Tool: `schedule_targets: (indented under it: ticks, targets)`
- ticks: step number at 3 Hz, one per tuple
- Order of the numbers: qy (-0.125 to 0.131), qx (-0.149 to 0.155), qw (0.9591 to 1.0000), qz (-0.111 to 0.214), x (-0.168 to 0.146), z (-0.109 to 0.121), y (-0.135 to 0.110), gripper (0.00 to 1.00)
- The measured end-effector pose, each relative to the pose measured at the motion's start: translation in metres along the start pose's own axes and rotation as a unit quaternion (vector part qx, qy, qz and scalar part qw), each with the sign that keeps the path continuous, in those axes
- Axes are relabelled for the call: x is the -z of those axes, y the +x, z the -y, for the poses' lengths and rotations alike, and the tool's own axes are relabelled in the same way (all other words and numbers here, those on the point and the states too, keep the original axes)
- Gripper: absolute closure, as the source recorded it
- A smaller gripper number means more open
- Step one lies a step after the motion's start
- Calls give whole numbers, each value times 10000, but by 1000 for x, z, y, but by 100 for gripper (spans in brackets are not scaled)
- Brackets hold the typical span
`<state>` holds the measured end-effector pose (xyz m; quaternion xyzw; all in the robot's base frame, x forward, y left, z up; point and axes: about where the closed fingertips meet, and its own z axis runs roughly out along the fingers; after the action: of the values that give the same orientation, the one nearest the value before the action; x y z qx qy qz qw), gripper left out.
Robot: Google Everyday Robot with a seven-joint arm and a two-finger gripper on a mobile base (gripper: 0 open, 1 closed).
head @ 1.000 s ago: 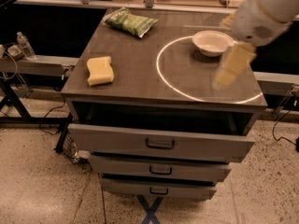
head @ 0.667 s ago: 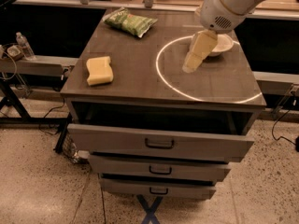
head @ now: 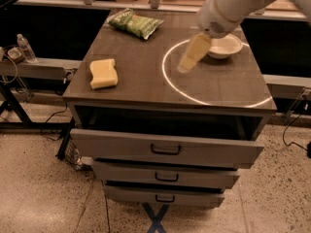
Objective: Move green jalapeno chip bag near sponge
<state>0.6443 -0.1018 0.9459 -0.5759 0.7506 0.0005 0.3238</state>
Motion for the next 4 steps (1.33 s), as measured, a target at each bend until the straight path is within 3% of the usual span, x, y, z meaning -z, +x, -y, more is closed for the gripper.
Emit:
schedule_targets:
  ticks: [1, 2, 3, 4]
  targets:
    - [235, -180, 9989, 351, -47, 22, -24, 0]
    - [377, -538, 9939, 887, -112, 55, -64, 0]
    - [419, -575, 9932, 919, -115, 58, -64, 0]
    - [770, -887, 9860, 1185, -140, 88, -70, 0]
